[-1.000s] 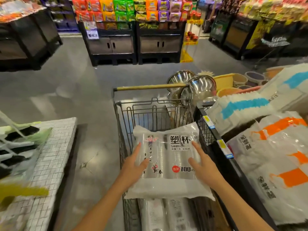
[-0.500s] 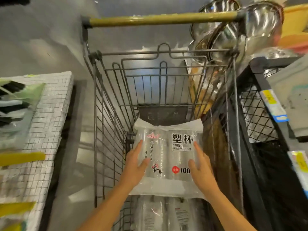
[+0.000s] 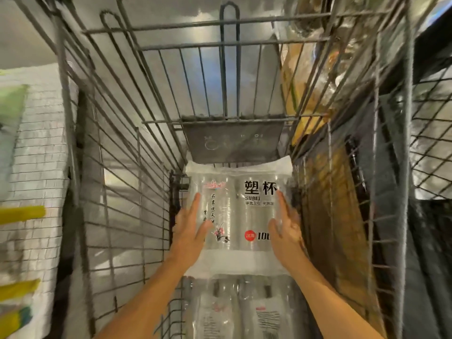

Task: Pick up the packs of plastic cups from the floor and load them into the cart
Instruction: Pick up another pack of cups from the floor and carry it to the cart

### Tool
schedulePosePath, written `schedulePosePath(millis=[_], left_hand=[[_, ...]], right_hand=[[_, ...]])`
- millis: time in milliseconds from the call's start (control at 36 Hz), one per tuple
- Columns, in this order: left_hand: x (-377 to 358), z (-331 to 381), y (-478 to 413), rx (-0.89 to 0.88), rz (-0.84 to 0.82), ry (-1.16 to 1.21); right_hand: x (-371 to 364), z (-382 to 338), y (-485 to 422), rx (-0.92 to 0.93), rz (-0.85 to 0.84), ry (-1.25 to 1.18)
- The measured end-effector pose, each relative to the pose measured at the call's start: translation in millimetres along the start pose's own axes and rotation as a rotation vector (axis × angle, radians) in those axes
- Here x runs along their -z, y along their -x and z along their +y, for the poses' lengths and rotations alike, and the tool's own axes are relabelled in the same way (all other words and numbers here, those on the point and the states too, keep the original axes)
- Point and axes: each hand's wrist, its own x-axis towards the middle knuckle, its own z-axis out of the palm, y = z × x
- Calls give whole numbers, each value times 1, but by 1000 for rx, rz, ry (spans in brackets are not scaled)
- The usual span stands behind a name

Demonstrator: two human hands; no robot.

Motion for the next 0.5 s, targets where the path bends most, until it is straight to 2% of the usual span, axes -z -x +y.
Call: schedulePosePath(millis=[111,167,250,417,500], left_hand=[[7,18,10,61,-7,-75],[17,32,11,92,12,-170],[46,65,17,6,-3,-305],[126,163,43,-166,-118,-554],[167,212,71,-256,-29,-660]], right_hand=[[19,-15,11,-63,-72,-35],[36,-29,13,-101,-122,100],[66,-60,16,-81,-184,253],[150,-158,25,194,-160,592],[191,-213,44,351,-101,713]])
